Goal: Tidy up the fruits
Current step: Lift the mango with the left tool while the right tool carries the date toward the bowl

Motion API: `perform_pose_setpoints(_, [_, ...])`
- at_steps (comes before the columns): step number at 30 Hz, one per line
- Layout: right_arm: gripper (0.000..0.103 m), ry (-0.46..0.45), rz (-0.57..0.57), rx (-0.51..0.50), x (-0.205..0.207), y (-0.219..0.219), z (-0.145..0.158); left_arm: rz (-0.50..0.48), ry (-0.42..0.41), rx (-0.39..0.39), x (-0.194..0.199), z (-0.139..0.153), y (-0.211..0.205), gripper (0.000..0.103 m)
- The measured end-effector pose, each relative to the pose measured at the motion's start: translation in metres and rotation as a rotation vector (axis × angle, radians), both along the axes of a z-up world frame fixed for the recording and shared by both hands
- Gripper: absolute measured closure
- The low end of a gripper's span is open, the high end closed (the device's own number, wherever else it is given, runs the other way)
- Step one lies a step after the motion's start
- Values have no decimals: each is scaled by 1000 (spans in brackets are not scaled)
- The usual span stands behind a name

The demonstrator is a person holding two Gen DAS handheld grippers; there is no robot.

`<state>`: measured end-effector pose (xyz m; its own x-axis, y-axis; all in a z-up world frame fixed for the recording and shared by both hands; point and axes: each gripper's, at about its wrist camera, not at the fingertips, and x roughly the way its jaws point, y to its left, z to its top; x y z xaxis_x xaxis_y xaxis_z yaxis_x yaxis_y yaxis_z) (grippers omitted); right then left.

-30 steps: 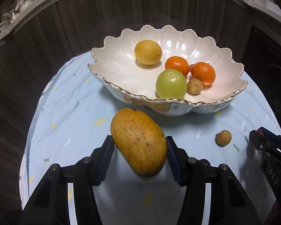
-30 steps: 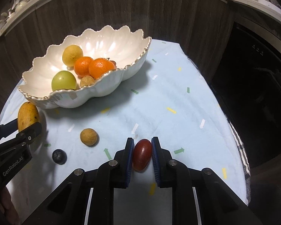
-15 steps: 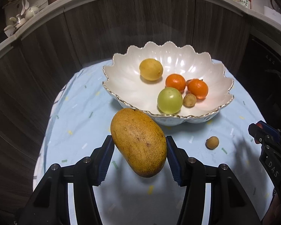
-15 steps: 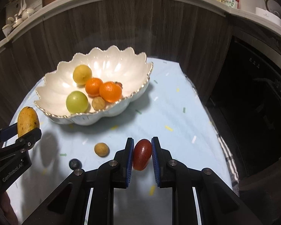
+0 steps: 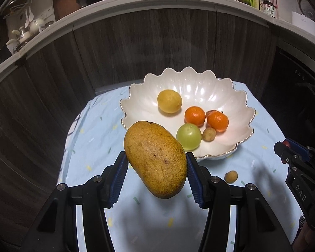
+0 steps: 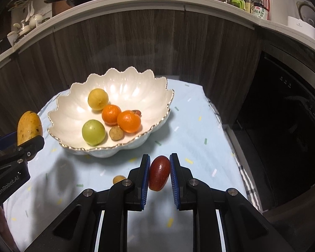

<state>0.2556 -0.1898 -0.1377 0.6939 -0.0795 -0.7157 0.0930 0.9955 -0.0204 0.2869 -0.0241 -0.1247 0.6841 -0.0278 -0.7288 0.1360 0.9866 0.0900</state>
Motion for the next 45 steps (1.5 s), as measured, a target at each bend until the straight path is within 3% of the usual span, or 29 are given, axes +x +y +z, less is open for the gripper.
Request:
perform_pose_setpoints(22, [83, -57, 45, -34, 67, 2, 33, -1, -21, -3, 55, 20, -1, 49])
perform_pose_setpoints(45, [83, 8, 62, -32, 128, -1, 10, -1, 19, -3, 107, -2, -4, 49])
